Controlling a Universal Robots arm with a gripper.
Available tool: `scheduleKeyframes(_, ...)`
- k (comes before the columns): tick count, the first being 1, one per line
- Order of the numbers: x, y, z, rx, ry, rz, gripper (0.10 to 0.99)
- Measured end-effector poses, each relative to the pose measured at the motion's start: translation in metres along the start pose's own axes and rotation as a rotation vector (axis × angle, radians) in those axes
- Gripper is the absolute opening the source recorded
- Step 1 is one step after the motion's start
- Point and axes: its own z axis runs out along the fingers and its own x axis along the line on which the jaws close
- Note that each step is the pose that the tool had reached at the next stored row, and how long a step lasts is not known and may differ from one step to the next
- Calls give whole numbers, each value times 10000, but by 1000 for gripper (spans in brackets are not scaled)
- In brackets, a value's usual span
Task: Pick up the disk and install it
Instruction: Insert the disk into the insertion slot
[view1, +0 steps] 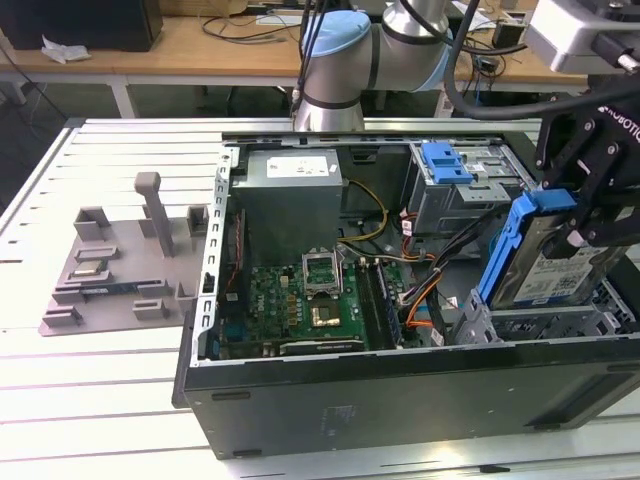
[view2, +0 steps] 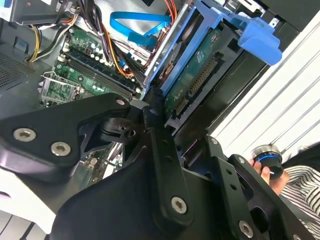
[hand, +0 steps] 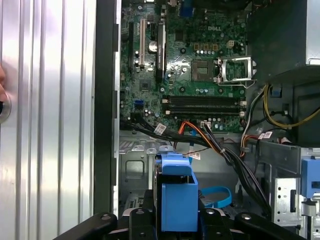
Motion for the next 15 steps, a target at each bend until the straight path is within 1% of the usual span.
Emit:
scheduleKeyframes(9,4,-1,101,0,0,0,369)
scheduleKeyframes(13,5,-2,130,0,0,0,369)
scheduleKeyframes(15,5,-2,131,-1,2,0,369)
